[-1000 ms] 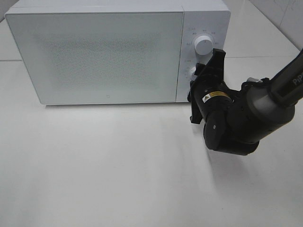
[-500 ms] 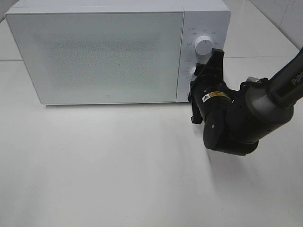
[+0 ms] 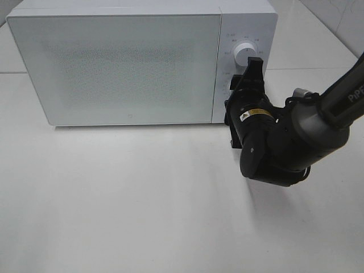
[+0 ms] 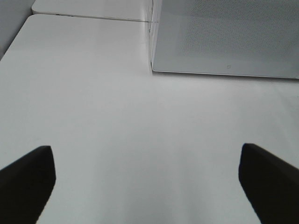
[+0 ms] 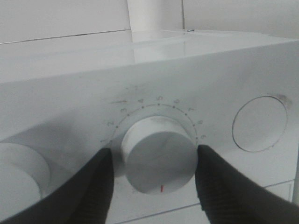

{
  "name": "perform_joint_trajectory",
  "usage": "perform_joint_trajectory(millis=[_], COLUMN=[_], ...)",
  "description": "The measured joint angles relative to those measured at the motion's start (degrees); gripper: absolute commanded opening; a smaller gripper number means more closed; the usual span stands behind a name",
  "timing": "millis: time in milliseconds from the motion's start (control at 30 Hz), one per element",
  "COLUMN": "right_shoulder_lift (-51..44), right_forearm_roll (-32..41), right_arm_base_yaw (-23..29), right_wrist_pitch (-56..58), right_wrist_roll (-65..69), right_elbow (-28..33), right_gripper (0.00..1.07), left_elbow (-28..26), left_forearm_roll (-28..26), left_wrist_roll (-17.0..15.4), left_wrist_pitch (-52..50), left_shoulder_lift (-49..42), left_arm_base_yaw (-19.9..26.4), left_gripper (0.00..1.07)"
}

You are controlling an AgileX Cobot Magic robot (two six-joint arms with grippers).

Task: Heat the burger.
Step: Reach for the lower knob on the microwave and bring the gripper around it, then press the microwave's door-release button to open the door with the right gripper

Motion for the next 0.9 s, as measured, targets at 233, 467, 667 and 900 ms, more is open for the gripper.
perform_joint_trajectory(millis=[233, 467, 667, 900], right_shoulder_lift=[-0.74, -4.07, -9.51, -17.88], right_forearm_roll=[-1.15, -4.24, -5.50, -8.02], right_arm_base_yaw=[0.40, -0.11, -0.11, -0.23], right_wrist_pitch=[-0.06, -0.52, -0.46, 9.34], right_wrist_roll=[-2.52, -5.73, -13.75, -34.84], right_elbow=[0.57, 4.41, 10.83, 14.90], right_gripper=[0.68, 0.71, 0.71, 0.71], left_elbow=[0.00, 0.00, 0.00, 0.00], left_forearm_roll=[0.00, 0.00, 0.00, 0.00], left_wrist_roll=[0.00, 0.00, 0.00, 0.00], left_wrist_pitch=[0.00, 0.00, 0.00, 0.00], left_shoulder_lift=[0.00, 0.00, 0.00, 0.00], left_arm_base_yaw=[0.00, 0.00, 0.00, 0.00], left_gripper=[1.00, 1.00, 1.00, 1.00])
